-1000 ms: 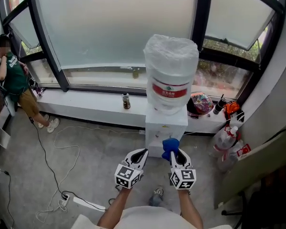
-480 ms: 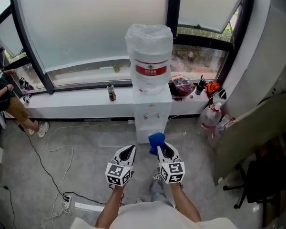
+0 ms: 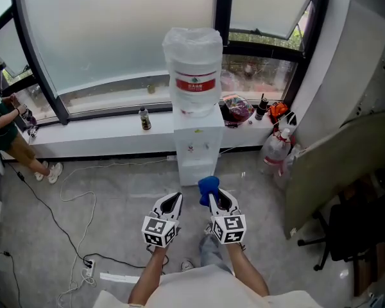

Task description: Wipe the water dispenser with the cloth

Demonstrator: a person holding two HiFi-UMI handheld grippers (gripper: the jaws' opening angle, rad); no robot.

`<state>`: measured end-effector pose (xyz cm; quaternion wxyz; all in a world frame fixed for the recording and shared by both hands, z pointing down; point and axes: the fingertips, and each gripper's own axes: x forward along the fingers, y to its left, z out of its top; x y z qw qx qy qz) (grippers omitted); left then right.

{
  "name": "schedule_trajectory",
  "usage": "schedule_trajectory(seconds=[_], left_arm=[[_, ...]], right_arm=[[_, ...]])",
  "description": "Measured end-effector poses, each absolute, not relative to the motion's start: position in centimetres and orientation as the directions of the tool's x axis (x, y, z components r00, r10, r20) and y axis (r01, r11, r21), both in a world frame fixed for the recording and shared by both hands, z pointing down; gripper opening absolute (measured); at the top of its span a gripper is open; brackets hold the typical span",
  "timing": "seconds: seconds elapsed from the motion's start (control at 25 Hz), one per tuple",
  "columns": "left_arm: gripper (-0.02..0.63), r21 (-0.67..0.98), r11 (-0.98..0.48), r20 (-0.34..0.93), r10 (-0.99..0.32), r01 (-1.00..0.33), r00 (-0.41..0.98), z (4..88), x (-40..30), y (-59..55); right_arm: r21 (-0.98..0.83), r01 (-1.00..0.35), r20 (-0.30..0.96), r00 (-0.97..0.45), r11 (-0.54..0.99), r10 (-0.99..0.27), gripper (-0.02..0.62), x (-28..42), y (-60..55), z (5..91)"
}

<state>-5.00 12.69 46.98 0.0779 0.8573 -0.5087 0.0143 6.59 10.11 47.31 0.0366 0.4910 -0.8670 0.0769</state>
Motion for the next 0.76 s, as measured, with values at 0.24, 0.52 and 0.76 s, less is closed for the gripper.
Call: schedule_trajectory(seconds=[0.24,0.52,0.76], left_arm=[[0.011,0.111,-0.473,0.099,-0.870,-0.874,0.483,46.8,-5.3,13.2],[0.011,0.115,-0.476,0.095,-0.868,-0.872,0.487,46.7,-5.4,13.4],[0.011,0.130,-0.473,0.091,-0.870,-0.872,0.485,46.9,-6.1,13.6]], right_arm=[[-0.092,-0.862,0.130,-0.507,0.499,-0.852,0.089,6.5,10.8,47.1],[-0.085,-0.860,0.132,-0.510,0.503,-0.850,0.089,6.1,11.1,46.9],[-0.074,-0.861,0.136,-0.508,0.503,-0.850,0.089,5.9,11.4,47.1]])
